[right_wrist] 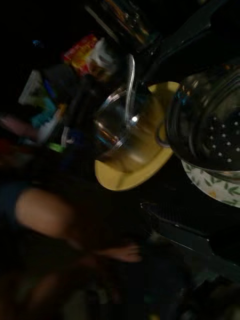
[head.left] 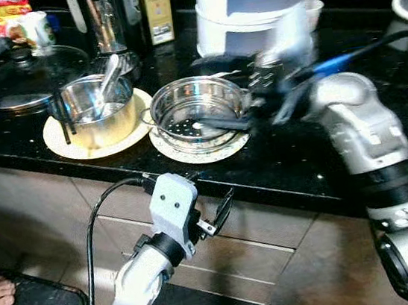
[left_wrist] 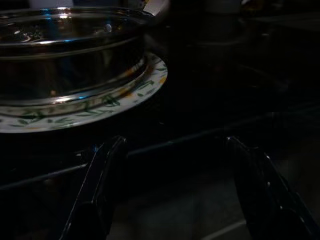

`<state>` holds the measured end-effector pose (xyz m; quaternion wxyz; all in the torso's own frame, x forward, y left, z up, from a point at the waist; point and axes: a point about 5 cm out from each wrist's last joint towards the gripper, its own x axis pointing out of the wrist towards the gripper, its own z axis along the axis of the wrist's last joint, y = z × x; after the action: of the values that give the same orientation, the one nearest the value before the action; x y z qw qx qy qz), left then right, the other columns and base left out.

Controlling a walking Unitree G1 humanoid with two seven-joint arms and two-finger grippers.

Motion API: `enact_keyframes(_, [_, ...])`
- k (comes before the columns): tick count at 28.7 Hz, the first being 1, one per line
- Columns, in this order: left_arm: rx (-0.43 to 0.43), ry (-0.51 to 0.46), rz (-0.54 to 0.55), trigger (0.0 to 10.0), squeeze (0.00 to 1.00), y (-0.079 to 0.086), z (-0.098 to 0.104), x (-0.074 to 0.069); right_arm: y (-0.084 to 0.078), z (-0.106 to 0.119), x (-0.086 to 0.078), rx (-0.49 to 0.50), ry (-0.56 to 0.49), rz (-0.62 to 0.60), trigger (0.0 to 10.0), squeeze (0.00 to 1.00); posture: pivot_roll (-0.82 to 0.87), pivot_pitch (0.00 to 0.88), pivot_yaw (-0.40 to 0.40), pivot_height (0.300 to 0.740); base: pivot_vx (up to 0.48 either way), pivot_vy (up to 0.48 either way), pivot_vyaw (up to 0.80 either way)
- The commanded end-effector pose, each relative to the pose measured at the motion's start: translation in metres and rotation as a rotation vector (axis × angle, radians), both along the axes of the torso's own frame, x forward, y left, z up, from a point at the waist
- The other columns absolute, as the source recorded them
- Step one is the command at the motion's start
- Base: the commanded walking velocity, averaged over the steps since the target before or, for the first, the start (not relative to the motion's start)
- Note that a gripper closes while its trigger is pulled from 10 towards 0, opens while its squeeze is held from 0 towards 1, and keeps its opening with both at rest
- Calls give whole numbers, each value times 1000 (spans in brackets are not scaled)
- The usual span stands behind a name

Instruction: Kitchen organization

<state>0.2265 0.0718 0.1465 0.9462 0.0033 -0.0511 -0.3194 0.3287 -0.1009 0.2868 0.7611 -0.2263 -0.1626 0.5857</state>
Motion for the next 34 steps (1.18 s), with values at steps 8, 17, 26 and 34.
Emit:
enact_keyframes(8, [-3, 6, -13, 10000, 0, -3, 1, -3, 12, 4, 13, -294, -178, -43, 10000, 0, 68, 53, -58, 740, 0, 0, 0])
enact_keyframes(17, [11, -13, -8, 10000, 0, -2, 6, 0, -8, 7, 21, -620, -247, -23, 10000, 0, 59, 55, -66, 740, 0, 0, 0])
enact_keyframes(26, [11, -22, -1, 10000, 0, -1, 7, 2, -26, 22, 25, -795, -271, -15, 10000, 0, 61, 52, -71, 740, 0, 0, 0])
enact_keyframes(34, [20, -29, 39, 10000, 0, 9, 9, 7, -25, 6, 26, -889, -284, 2, 10000, 0, 59, 48, -75, 740, 0, 0, 0])
